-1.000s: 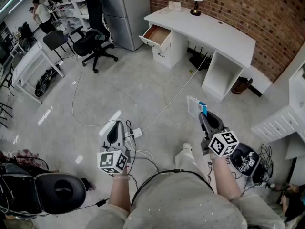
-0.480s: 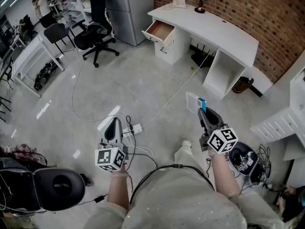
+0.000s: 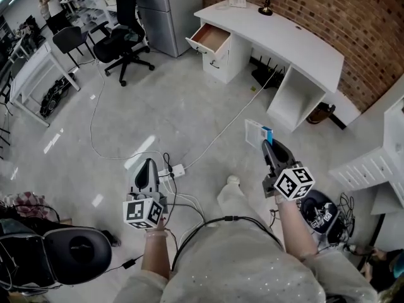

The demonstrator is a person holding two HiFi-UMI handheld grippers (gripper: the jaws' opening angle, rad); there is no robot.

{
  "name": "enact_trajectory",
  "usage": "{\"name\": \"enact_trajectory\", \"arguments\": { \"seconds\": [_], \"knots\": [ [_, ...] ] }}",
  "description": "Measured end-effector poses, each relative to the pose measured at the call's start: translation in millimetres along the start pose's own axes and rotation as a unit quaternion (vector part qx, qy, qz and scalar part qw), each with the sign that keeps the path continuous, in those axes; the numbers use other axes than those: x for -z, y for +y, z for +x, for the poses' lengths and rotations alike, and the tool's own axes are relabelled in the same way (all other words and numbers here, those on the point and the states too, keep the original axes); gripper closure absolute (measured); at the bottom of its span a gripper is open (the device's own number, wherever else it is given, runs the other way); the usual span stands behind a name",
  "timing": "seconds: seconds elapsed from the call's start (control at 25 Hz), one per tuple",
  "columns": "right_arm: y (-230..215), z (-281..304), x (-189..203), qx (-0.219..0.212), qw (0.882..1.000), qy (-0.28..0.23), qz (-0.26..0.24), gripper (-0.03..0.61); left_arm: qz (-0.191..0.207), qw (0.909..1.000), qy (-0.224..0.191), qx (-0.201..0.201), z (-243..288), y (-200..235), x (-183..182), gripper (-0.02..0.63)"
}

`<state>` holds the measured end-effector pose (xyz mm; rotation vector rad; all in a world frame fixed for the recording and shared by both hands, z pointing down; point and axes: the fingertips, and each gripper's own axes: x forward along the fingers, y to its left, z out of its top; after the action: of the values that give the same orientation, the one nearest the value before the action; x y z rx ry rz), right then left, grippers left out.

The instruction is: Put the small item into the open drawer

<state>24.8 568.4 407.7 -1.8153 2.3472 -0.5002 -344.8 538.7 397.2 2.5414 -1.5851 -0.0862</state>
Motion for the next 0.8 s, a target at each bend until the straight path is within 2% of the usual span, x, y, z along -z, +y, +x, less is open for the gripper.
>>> {"name": "enact_trajectory", "arguments": {
  "seconds": [0.28,0.8],
  "knots": [
    [-21.2,70.0,-1.4,-0.026,0.999,0.026,0.001,0.506,-0.003,0.9994,0.011,-0.031,51.6,22.1,3.0,0.609],
    [-112.9,174.3,-51.3,-0.061,0.997,0.042,-0.003,0.506,-0.003,0.999,0.008,-0.044,198.1,-2.5,-12.0,0.609]
  ]
}}
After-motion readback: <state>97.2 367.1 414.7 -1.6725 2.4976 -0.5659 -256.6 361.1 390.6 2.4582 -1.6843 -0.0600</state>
